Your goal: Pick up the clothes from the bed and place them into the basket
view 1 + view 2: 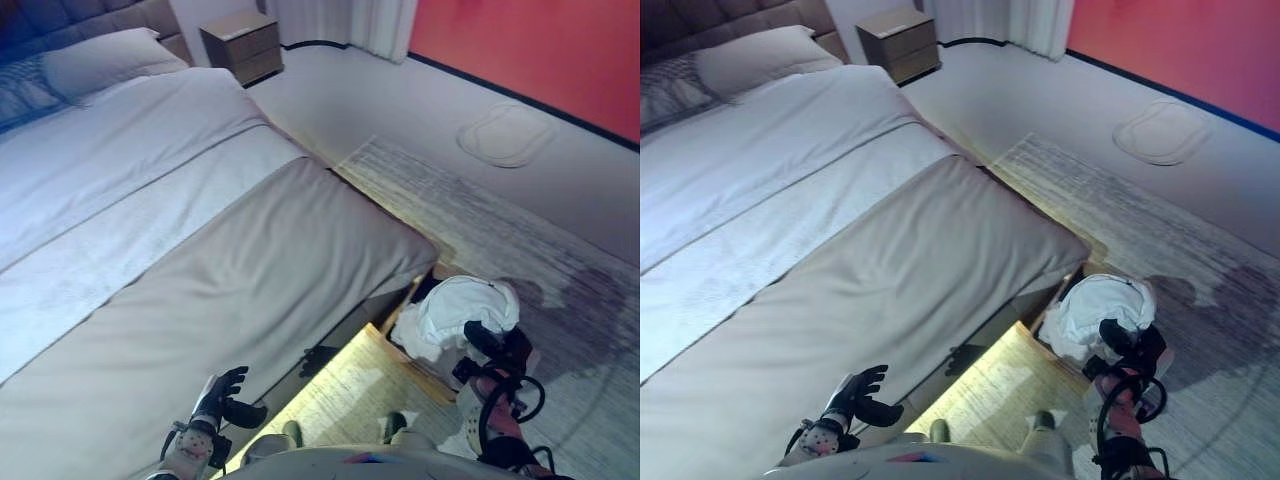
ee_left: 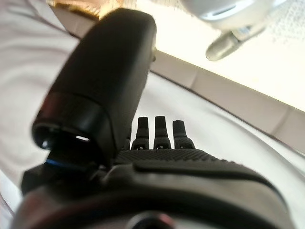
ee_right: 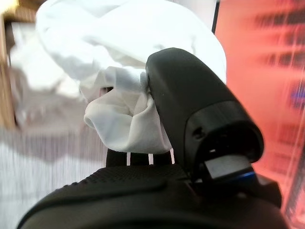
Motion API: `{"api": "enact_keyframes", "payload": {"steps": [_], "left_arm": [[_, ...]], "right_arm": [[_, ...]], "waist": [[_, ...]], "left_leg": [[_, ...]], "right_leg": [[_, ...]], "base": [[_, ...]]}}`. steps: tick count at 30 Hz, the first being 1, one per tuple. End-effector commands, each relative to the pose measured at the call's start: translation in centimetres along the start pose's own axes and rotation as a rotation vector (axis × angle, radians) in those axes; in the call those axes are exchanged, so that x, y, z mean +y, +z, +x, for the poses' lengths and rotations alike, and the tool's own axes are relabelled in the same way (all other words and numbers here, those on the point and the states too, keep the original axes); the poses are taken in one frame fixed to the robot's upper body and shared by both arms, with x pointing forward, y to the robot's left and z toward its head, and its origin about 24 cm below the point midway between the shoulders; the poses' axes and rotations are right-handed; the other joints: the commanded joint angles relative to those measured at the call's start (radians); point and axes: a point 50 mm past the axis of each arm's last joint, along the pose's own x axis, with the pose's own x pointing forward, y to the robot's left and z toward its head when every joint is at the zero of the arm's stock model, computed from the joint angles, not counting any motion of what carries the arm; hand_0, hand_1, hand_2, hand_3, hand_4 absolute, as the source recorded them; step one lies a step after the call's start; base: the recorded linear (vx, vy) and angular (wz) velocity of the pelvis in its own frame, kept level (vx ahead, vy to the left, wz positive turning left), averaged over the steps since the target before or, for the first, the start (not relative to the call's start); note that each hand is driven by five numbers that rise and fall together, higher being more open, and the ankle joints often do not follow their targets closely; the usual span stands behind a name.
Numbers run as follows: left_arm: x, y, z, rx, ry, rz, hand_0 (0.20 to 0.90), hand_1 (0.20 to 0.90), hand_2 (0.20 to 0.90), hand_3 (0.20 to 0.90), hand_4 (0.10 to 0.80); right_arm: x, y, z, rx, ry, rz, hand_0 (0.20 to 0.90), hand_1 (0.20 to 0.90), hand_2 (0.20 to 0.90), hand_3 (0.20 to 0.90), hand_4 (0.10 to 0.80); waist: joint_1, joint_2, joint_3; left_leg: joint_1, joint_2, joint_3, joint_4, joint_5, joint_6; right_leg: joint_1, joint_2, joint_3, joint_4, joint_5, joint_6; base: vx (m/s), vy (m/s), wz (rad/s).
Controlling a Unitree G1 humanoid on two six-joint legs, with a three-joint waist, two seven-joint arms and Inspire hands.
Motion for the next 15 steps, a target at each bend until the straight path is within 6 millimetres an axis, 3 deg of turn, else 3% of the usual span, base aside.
{"api": "enact_keyframes", "payload": {"steps": [1, 6, 9, 12, 15], "left_arm": [[1.1, 1.1, 0.4, -0.057, 0.013, -0.015, 0.9, 0.9, 0.9, 0.9, 0.8], [0.4, -0.5, -0.2, -0.04, -0.055, 0.066, 0.9, 0.9, 0.9, 0.9, 0.8], [1.0, 0.0, -0.1, -0.069, -0.067, 0.07, 0.9, 0.9, 0.9, 0.9, 0.8], [1.7, 3.5, 1.0, -0.184, -0.062, 0.049, 0.9, 0.9, 0.9, 0.9, 0.8], [1.3, 6.6, 1.7, -0.276, -0.051, 0.021, 0.9, 0.9, 0.9, 0.9, 0.8]], "right_arm": [[-0.8, 1.0, 1.4, 0.001, 0.032, 0.121, 0.3, 0.3, 0.3, 0.2, 0.1], [-4.1, -2.2, 2.0, 0.155, -0.073, 0.05, 0.3, 0.3, 0.3, 0.2, 0.1], [-4.3, -1.8, 2.6, 0.174, -0.124, 0.059, 0.3, 0.3, 0.3, 0.2, 0.1], [-3.5, 2.6, 4.9, 0.11, -0.158, 0.155, 0.3, 0.3, 0.3, 0.2, 0.1], [-2.0, 9.2, 6.8, 0.001, -0.171, 0.224, 0.3, 0.3, 0.3, 0.2, 0.1]], "waist": [[0.026, 0.004, -0.047], [0.044, 0.0, -0.067], [0.054, 0.027, -0.051], [0.056, 0.076, 0.013], [0.055, 0.134, 0.081]], "left_leg": [[-0.081, -0.009, -0.034, -0.009, 0.05, 0.004], [-0.054, 0.006, -0.064, -0.034, 0.061, -0.018], [-0.081, 0.004, -0.091, -0.024, 0.067, -0.026], [-0.169, -0.013, -0.126, -0.02, 0.093, -0.034], [-0.231, -0.039, -0.145, -0.039, 0.119, -0.036]], "right_leg": [[0.096, -0.046, -0.02, 0.018, 0.032, 0.05], [0.121, -0.026, -0.037, 0.0, 0.014, 0.031], [0.09, -0.025, -0.045, 0.019, 0.001, 0.019], [-0.004, -0.035, -0.05, 0.036, 0.008, 0.013], [-0.082, -0.047, -0.046, 0.032, 0.027, 0.013]], "base": [[0.034, -0.169, 0.05], [0.117, -0.183, 0.13], [-0.053, -0.118, 0.11], [-0.43, -0.033, 0.21], [-0.365, 0.023, 0.25]]}}
